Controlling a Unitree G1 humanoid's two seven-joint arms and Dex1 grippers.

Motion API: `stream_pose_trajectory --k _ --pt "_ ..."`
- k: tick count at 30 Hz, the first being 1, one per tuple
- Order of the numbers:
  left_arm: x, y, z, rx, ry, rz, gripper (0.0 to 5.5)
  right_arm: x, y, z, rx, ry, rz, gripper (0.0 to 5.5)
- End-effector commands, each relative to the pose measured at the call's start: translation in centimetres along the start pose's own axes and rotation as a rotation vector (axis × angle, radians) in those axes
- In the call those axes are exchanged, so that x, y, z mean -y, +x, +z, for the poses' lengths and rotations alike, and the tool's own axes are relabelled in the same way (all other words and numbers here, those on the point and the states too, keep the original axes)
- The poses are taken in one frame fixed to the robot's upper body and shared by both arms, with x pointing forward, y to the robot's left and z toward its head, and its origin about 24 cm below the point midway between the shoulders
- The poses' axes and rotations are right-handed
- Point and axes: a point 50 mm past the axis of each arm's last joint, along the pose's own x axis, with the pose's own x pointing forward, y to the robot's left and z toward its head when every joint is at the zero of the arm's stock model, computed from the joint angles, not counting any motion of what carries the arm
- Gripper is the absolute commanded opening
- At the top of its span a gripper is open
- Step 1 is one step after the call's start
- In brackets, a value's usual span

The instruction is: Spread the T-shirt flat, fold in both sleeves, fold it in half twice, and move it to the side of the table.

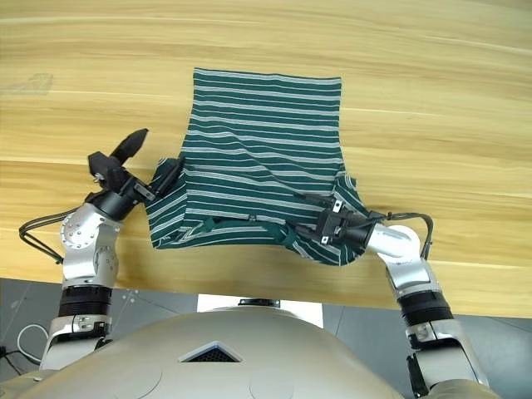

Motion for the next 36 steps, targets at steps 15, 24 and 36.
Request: stream_pose_trajectory --k 15,24,36 --pt "1.2 1.2 -2.8 -0.2 0.05 -0.169 4.62 4.2 1.1 1.2 -0.058 -0.147 -0.142 2.86" --pt "-0.1 1.9 -3.6 -0.216 0.089 -0.061 4.62 5.7 2.6 -1.1 -0.161 -0.105 -0.223 2.86" --pt "-4.4 3.0 -3.8 -0.318 0.184 0.034 4.62 11.3 3.1 -2.9 -0.328 -0.076 -0.436 2.86"
